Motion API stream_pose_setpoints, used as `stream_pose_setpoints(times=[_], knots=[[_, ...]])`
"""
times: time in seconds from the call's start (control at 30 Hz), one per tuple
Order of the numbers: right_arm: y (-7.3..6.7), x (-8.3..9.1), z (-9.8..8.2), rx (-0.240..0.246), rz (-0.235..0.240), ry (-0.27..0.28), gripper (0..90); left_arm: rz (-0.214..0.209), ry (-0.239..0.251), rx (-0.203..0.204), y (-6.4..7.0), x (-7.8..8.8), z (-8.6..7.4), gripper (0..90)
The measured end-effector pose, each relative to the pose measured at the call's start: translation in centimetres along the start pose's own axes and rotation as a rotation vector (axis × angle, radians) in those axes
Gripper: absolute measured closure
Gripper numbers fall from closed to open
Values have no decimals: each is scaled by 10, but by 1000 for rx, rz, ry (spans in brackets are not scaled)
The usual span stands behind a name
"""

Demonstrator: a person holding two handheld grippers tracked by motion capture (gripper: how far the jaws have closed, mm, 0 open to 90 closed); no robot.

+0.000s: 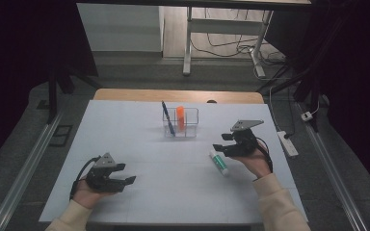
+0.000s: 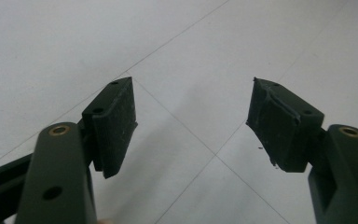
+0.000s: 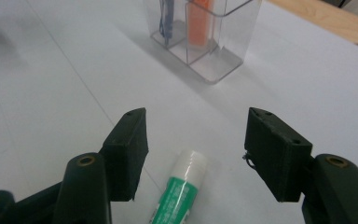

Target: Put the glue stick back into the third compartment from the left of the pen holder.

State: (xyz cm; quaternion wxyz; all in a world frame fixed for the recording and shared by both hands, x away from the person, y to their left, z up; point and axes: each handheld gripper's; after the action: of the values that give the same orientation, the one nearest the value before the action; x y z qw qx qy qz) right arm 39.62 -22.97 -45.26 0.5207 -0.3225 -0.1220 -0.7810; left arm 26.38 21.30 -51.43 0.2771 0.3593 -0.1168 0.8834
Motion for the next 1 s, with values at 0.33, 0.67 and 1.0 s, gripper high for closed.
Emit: stream_pose_setpoints(times=[0.33, 0.67, 1.0], knots=[[-3, -4, -7, -16, -1, -71, 386, -2, 7, 4, -1, 1, 0, 318], [-3, -7, -9, -97, -43, -148, 366, -3, 2, 0, 0, 0, 0, 317], [0, -23, -14, -131, -48, -219, 344, -2, -3, -9, 1, -1, 0, 316]])
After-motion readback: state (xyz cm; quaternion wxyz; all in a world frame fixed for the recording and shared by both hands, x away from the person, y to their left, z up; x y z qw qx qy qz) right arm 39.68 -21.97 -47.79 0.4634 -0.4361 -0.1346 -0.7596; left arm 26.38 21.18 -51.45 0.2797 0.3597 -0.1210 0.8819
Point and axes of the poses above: each handheld gripper's, and its own axes: x roughly backward along the jaws, z roughly out of its top, y roughly to its right, and after that the axes turned 12 degrees about z, right-handed
